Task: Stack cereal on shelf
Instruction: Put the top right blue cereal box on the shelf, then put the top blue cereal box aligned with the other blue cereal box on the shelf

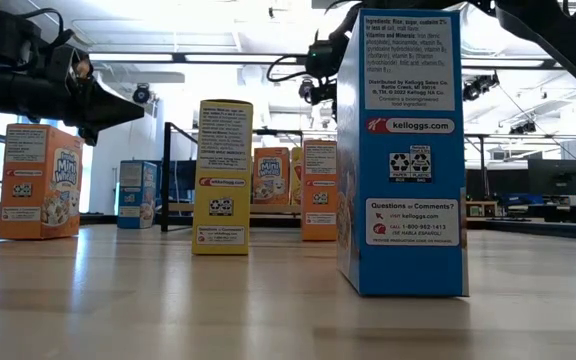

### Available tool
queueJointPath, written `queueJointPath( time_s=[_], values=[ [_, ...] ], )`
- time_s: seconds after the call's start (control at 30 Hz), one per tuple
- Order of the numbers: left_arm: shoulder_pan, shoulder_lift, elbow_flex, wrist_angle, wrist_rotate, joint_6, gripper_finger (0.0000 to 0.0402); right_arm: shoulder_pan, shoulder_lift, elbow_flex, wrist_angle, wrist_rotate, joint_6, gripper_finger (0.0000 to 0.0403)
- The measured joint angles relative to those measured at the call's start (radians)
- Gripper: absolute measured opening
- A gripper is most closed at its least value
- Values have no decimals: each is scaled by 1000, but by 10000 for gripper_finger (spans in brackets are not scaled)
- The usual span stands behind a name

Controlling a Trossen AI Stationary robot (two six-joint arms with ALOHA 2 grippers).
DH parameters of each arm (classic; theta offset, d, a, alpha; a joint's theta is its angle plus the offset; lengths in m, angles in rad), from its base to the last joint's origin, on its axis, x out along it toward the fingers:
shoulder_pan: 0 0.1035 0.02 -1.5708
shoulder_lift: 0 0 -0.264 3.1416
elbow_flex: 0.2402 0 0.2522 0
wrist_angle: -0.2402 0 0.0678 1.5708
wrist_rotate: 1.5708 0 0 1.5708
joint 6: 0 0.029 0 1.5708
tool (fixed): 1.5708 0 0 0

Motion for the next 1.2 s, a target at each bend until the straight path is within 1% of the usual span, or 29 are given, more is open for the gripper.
queueJointPath(
  time_s=[0.17,0.3,0.5,0.63,0.73,0.83,0.9,0.97,1.03,1.1,1.13,1.2],
  values=[
    [0,0,0,-1,0,-7,16,0,0,0,12,1,0,211],
    [0,0,0,0,0,-7,16,0,0,0,24,6,-2,223],
    [0,0,0,0,0,-2,16,13,-2,2,20,89,-3,225],
    [0,0,0,1,0,-1,16,37,-4,86,-59,98,0,225],
    [0,0,0,2,0,2,16,67,-7,174,-124,101,47,222],
    [0,0,0,2,0,9,16,98,-36,228,-151,112,104,197],
    [0,0,0,2,0,9,16,112,-71,230,-155,112,138,164],
    [0,0,0,2,1,9,16,122,-114,188,-139,99,175,120],
    [0,0,0,2,1,9,16,125,-161,106,-113,85,202,69],
    [0,0,0,5,2,13,16,128,-224,-7,-46,66,227,22],
    [0,0,0,11,2,16,16,131,-264,-75,1,45,236,12],
    [-3,0,0,22,4,-1,16,141,-359,-232,137,13,260,14]
  ],
)
